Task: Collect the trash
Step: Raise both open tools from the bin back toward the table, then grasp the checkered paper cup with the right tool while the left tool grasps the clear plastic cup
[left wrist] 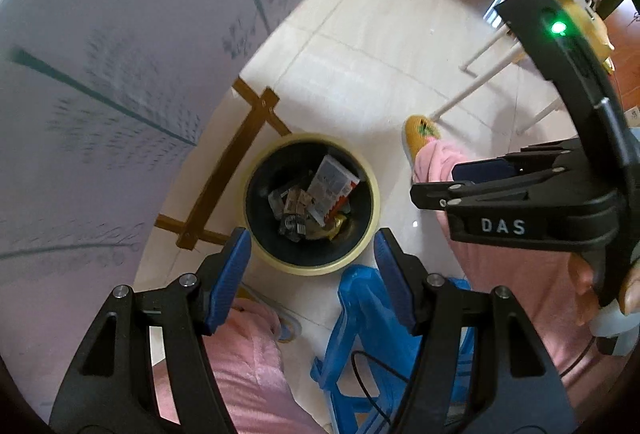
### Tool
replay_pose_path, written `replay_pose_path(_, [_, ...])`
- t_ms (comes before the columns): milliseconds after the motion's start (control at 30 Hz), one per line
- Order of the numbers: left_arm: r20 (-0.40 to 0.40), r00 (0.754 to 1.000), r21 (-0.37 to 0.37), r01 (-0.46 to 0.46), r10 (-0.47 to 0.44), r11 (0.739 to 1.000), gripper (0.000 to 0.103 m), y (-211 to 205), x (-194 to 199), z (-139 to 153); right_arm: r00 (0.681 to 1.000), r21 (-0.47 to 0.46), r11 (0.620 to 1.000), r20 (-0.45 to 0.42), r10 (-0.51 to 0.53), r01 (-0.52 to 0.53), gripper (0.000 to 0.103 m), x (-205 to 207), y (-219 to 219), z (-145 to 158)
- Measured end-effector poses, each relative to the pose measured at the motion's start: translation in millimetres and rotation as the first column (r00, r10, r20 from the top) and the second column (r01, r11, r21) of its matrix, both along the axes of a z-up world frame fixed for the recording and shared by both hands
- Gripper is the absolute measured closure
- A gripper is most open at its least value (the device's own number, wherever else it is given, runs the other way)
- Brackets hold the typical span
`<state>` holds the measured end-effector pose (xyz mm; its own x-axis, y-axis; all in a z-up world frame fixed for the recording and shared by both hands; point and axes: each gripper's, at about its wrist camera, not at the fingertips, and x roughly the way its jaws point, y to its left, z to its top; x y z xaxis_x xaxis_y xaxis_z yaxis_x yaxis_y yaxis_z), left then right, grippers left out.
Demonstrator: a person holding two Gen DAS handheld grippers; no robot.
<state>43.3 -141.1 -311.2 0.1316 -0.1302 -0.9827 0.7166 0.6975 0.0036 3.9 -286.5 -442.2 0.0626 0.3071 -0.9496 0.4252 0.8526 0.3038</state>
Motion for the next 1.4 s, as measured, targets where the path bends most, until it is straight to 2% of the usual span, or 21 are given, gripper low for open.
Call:
replay_pose_path(233, [0.088, 0.995, -0.071, -0.041, 0.048, 0.997, 0.042, 14.8, -5.0, 69.8, 0.994, -0.048, 0.999, 0.106, -0.007, 0.013, 0.054, -2.0, -8.3, 70.8])
replay_pose_path(433, [0.179, 0.981, -0.096, -0.06, 0.076, 0.994, 0.042, 36.7, 15.9, 135.2, 0.975, -0.062, 0.998, 0.22, 0.031, -0.018, 0.054, 21.7, -13.9, 145.5])
replay_pose_path(633, [0.266, 0.958, -0.093, -0.081, 0.103, 0.992, 0.042, 64.1, 60.0, 196.6, 0.94, -0.061, 0.995, 0.327, 0.097, -0.082, 0.054, 67.9, -7.5, 225.3])
replay_pose_path(900, [0.324, 0.924, -0.103, -0.177, 0.202, 0.979, 0.042, 123.2, 161.2, 255.7, 0.899, 0.017, 0.987, 0.416, 0.136, -0.158, 0.054, 171.9, 16.6, 318.3])
replay_pose_path(1067, [0.304, 0.899, -0.145, -0.282, 0.314, 0.948, 0.042, 169.5, 238.3, 273.3, 0.877, 0.046, 0.986, 0.465, 0.123, -0.163, 0.053, 251.7, 36.3, 361.5])
replay_pose_path(1167, [0.265, 0.885, -0.173, -0.348, 0.384, 0.921, 0.042, 192.4, 283.9, 270.5, 0.868, 0.067, 0.984, 0.483, 0.113, -0.165, 0.05, 299.8, 53.6, 377.1])
replay_pose_path(1267, [0.215, 0.87, -0.202, -0.406, 0.445, 0.891, 0.042, 211.6, 325.4, 260.7, 0.862, 0.075, 0.983, 0.496, 0.107, -0.165, 0.045, 347.0, 73.9, 383.0])
replay_pose_path(1400, [0.112, 0.848, -0.245, -0.482, 0.518, 0.841, 0.042, 229.4, 369.7, 238.7, 0.878, 0.125, 0.981, 0.472, 0.073, -0.149, 0.044, 402.2, 97.4, 369.5])
